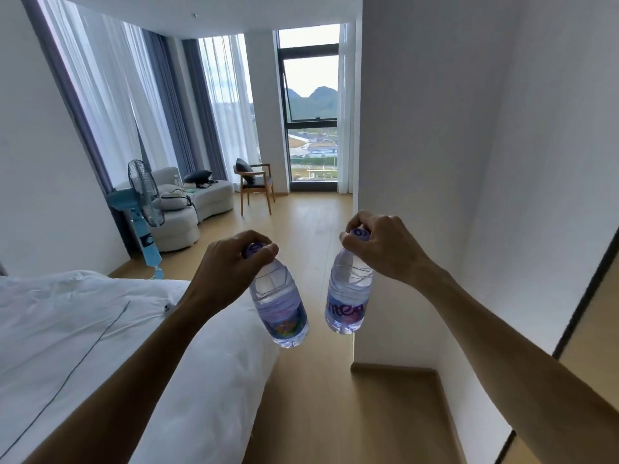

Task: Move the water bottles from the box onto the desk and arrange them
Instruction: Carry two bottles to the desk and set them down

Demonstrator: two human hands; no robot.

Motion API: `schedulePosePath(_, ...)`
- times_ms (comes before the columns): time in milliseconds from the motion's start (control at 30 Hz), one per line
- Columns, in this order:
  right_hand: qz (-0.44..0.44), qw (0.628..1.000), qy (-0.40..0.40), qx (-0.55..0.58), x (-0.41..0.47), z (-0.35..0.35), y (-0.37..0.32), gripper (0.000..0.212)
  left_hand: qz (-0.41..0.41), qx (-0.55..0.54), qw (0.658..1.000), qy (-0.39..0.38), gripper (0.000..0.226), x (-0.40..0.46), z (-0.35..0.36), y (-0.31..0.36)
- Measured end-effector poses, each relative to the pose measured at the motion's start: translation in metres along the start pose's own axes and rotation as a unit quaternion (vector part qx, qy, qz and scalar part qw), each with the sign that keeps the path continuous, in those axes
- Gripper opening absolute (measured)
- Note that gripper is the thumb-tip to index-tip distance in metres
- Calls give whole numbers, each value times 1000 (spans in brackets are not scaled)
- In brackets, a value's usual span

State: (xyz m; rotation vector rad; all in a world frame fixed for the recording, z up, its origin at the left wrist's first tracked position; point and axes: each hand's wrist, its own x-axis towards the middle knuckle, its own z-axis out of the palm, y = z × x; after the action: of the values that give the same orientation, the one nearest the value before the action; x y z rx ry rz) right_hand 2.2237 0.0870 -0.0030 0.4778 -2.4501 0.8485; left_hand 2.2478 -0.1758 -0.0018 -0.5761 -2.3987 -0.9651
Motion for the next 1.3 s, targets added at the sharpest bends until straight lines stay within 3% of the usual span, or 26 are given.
schedulePosePath(467,2,1000,-26,4,201,116,134,10,-29,0,999,22,2,188,70,-158)
schedulePosePath(900,50,998,15,18,417,212,219,11,-21,2,1000,-6,16,389,117,-317)
schedulePosePath(1300,14,999,-4,37,614,310,340,16,-45,0,999,-8,8,581,192,-452)
